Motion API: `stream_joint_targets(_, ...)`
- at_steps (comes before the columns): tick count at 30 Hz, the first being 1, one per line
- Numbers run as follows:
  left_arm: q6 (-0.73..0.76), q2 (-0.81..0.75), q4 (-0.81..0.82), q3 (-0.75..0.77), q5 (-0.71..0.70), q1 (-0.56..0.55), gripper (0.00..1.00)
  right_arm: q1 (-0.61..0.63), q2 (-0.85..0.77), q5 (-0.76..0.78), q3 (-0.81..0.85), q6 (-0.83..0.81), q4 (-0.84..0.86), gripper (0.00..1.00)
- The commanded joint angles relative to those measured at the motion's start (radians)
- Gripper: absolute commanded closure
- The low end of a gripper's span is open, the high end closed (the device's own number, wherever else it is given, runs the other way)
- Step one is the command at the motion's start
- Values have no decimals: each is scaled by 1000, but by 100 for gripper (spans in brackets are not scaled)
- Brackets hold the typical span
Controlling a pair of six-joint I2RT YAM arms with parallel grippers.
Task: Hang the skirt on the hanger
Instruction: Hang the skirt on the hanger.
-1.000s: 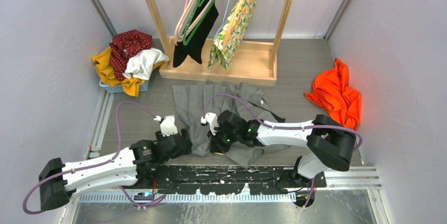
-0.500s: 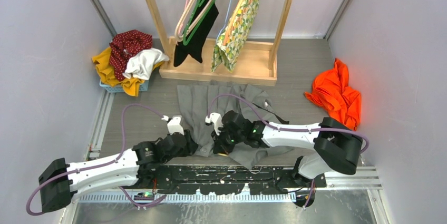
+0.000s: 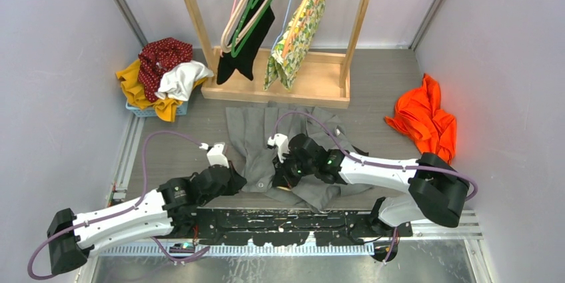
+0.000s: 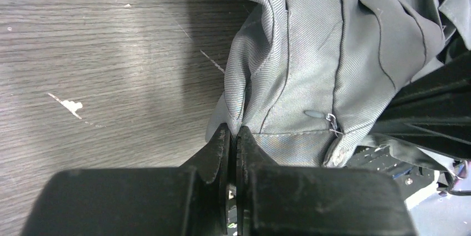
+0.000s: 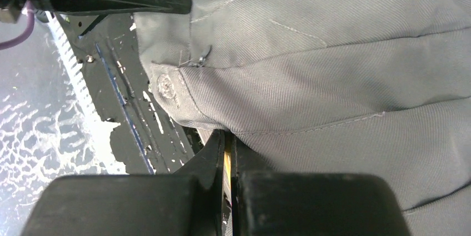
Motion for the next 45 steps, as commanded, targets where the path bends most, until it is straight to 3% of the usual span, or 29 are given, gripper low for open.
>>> stream_joint_targets(1,-7,-18,-110,50,34,4,100,-25,-19,154,44,29,30,99)
stream_joint_targets(6,-5,-8,-118,99,69,-16,100,-26,29,295,93,41,-12,99)
stream_joint_targets(13,-42,66,-71,121,57,-100,100,-28,30,323,135,66,12,99)
stream_joint_targets(16,-71,105,-85,130,36,-138,100,-30,2,411,131,95,11,99)
stream_joint_targets(21,-132,177,124,82,58,-225,100,-52,35,449,164,148,6,99)
stream_joint_targets(24,-149,216,85,141,-19,-309,100,-52,71,451,171,164,12,99)
stream_joint_targets(28,-186,82,-116,156,-127,-325,100,-54,38,449,131,174,-8,99)
stream_joint_targets(32,-210,-95,-294,158,-188,-324,100,-54,-53,335,57,156,-8,97)
stream_joint_targets(35,-218,-135,-336,154,-200,-322,100,-28,-96,207,45,122,-66,74)
stream_joint_targets(37,-218,-126,-327,146,-200,-323,100,12,-132,187,39,97,-112,68)
stream_joint_targets(40,-217,-82,-289,136,-191,-322,100,82,-235,186,-1,91,-109,69)
stream_joint_targets(45,-206,-16,-272,157,-185,-322,100,177,-261,21,-5,94,-89,71)
